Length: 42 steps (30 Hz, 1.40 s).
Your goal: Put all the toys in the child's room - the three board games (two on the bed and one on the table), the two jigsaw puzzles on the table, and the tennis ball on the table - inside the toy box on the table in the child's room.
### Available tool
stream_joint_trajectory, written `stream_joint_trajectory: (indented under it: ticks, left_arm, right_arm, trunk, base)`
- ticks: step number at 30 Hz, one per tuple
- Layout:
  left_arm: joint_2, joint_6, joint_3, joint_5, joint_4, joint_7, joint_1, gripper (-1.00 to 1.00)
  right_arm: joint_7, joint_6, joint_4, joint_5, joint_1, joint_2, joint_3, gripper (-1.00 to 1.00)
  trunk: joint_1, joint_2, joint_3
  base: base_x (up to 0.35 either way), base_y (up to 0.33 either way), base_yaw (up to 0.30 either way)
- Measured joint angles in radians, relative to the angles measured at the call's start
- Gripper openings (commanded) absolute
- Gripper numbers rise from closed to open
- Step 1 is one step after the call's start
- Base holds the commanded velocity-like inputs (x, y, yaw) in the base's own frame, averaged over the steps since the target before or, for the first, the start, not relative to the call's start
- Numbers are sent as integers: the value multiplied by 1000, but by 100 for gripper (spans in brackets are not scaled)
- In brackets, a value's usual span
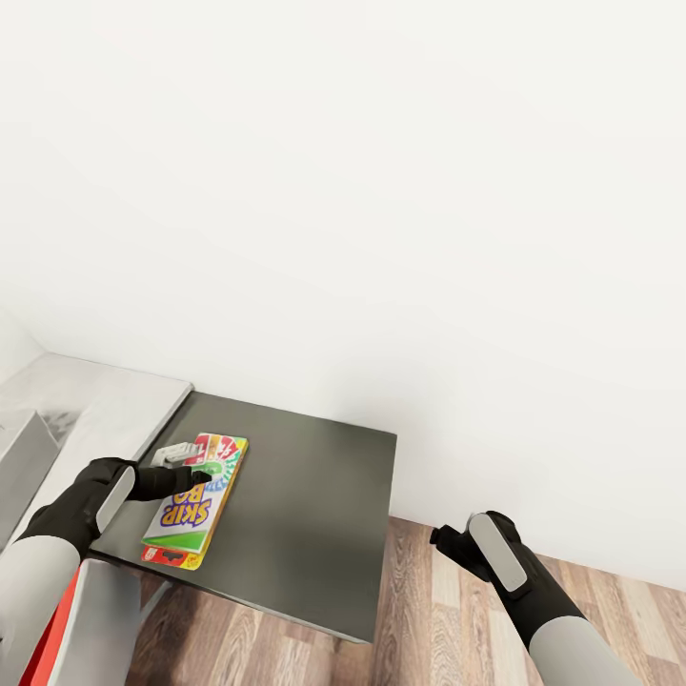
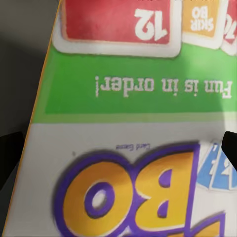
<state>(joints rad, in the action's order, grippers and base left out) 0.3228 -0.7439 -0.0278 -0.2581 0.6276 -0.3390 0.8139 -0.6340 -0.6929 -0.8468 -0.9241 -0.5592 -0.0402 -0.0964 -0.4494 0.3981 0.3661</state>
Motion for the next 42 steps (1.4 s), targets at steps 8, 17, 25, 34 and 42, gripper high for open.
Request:
stream_joint_trajectory:
  ticks: [8, 17, 25, 34, 42]
  left_arm:
    - [0, 0, 0, 0, 0, 0, 0, 100]
    - [-2, 2, -1, 1, 0, 0, 0, 100]
    - [-2, 2, -1, 1, 0, 0, 0, 100]
    - [-2, 2, -1, 0, 0, 0, 0, 100]
    - [-2, 1, -1, 0, 1, -2, 0, 100]
  right_arm:
    - [0, 0, 0, 0, 0, 0, 0, 100]
    - [0, 0, 0, 0, 0, 0, 1, 100]
    - [0, 0, 0, 0, 0, -1, 0, 100]
    - [0, 0, 0, 0, 0, 0, 1, 100]
    - [0, 0, 0, 0, 0, 0, 1, 100]
  trunk:
    - [0, 0, 0]
    - [0, 0, 0]
    - [0, 0, -4]
    - [0, 0, -6]
    - [0, 0, -6]
  base:
    - [0, -119, 0]
    - [0, -143, 0]
    - [0, -146, -112]
    - [-56, -112, -37]
    - [-112, -24, -1]
